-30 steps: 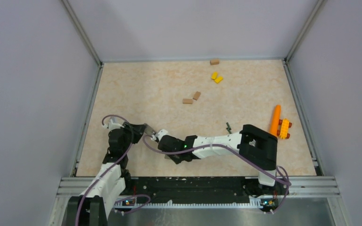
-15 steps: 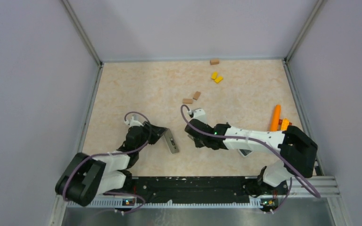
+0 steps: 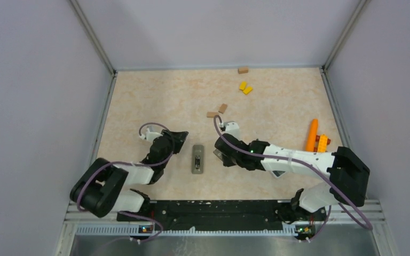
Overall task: Load the batteries into the remote control
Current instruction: Pick up the battery cover at the center of the board.
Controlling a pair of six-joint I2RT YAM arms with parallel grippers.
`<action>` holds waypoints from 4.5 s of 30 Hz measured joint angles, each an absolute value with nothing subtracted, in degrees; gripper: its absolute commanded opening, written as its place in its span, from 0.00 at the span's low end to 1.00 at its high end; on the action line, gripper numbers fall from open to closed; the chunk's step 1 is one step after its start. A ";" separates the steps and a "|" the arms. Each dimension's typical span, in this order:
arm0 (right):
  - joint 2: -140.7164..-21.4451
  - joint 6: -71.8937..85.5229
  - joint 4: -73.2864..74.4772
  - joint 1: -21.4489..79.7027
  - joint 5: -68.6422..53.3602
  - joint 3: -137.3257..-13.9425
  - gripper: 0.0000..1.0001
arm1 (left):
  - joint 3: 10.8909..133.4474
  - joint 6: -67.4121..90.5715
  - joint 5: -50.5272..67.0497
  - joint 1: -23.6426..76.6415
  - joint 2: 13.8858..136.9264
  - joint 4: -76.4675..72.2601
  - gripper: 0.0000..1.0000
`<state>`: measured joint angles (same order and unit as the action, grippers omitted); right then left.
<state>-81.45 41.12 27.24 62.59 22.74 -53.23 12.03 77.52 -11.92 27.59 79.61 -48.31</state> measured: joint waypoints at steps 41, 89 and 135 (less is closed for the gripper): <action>-82.02 29.74 14.22 59.44 5.26 -58.30 0.09 | 24.25 56.05 38.02 19.90 58.76 -13.69 0.19; -68.42 -45.43 -39.22 66.65 0.16 -29.89 0.44 | 44.29 79.42 42.78 16.53 58.96 24.03 0.00; -63.77 30.89 -0.73 66.65 13.39 -37.82 0.00 | 21.85 52.12 14.04 16.93 58.65 22.33 0.16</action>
<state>-63.77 30.89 -0.73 66.65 13.39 -37.82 21.85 52.12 14.04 16.93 58.65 22.33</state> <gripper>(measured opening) 0.141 0.162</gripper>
